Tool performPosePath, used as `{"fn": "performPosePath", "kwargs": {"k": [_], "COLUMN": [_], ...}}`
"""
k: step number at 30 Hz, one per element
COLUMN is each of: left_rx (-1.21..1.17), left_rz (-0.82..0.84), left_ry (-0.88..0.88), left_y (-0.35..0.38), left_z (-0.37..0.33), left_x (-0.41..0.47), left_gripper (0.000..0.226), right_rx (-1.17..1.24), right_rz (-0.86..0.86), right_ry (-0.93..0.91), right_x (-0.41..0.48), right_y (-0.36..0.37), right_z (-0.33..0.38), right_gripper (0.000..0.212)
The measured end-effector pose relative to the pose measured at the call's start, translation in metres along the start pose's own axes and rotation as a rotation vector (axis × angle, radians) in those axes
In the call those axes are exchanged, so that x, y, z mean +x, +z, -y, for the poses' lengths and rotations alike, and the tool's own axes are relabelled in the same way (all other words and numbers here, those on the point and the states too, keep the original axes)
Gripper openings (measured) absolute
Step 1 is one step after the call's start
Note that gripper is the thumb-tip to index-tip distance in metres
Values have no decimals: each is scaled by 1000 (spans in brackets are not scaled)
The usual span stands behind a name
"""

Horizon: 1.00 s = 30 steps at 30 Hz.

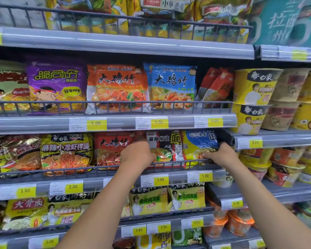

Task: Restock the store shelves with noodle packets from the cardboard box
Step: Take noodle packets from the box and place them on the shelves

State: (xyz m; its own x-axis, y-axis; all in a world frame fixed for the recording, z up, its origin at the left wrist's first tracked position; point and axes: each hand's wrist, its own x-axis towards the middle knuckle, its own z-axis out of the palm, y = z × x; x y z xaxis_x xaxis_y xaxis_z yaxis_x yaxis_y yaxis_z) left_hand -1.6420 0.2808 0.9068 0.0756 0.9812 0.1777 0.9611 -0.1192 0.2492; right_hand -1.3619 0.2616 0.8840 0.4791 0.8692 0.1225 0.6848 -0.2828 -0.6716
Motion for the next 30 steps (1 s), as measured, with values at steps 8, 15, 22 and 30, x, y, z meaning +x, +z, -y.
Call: {"fn": "performPosePath", "kwargs": {"k": [8,15,22,30], "left_rx": [-173,-296,-168,-405], "left_rz": [92,-5,-280,-265], "left_ry": [-43,-50,-57,22], "left_y": [1,7,17,17], "left_z": [1,9,12,21], "left_x": [7,2,-6,-12], "left_gripper": [47,39,60,44], "right_rx": [224,315,361,7], "right_rz": [1,-42,-53,-93], "right_ry": [-62,-67,-65,-128], "right_x": [-3,2,-2,-13], "right_y": [5,8,13,12], "right_z": [-5,-13,-13,-19], "right_gripper": [47,48,29,41]}}
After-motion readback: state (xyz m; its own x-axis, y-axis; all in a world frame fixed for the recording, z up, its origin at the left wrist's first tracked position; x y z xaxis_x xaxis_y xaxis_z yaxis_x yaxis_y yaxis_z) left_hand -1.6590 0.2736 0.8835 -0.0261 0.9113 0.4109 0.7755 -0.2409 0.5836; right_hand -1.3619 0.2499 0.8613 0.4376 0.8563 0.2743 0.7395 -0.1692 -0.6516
